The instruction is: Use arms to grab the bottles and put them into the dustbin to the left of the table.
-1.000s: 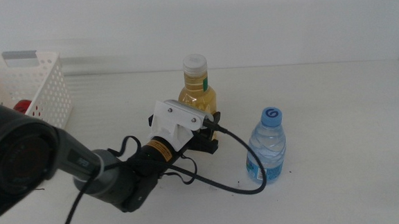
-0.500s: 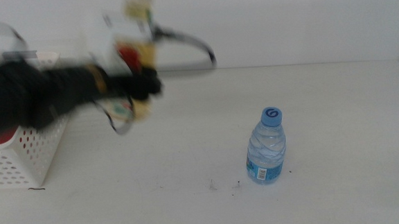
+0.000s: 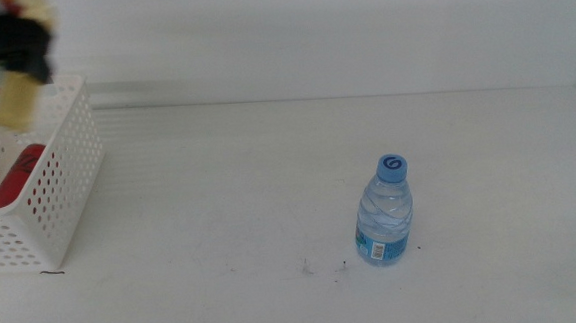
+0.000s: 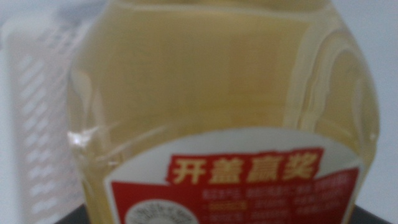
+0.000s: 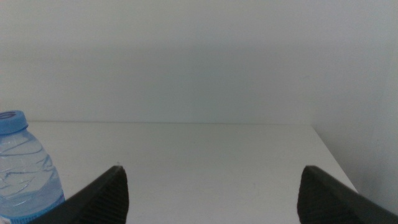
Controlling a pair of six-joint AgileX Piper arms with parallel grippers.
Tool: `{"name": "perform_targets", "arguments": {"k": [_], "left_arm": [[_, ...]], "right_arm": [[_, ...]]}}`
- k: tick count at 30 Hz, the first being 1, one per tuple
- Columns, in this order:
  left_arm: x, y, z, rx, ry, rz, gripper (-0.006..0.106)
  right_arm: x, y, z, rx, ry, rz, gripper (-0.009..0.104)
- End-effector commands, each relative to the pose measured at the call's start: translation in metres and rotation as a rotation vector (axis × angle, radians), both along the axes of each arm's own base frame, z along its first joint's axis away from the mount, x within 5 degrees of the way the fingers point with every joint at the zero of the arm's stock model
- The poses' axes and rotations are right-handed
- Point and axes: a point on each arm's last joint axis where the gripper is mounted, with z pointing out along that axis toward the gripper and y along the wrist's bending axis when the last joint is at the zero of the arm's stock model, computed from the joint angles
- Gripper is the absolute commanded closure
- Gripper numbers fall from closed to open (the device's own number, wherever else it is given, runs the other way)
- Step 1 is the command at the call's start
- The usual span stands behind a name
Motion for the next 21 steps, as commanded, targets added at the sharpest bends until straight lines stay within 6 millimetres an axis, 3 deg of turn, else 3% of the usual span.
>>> {"name": "perform_targets", "arguments": {"k": [1,5,9,15,21], "left_arm": [[0.009,0.027,0.004,-0.011,0.036,0.018,0.102],[0.037,0.059,-0.019,-0.037,0.063,0.023,0.102],[0.049,0.076,-0.048,-0.054,0.125,0.048,0.102],[0.062,0.080,-0.081,-0.057,0.201,0.023,0.102],[0.060,0.081,-0.104,-0.052,0.276,0.016,0.098]], "right_arm": [[0.000,0.000,0.000,-0.005,-0.007,-0.008,0.004],[0.000,0.000,0.000,-0.005,-0.007,-0.008,0.004],[0.000,0.000,0.000,-0.005,-0.007,-0.008,0.004],[0.000,0.000,0.000,-0.005,-0.007,-0.008,0.004],[0.000,0.000,0.000,-0.005,-0.007,-0.008,0.004]]}}
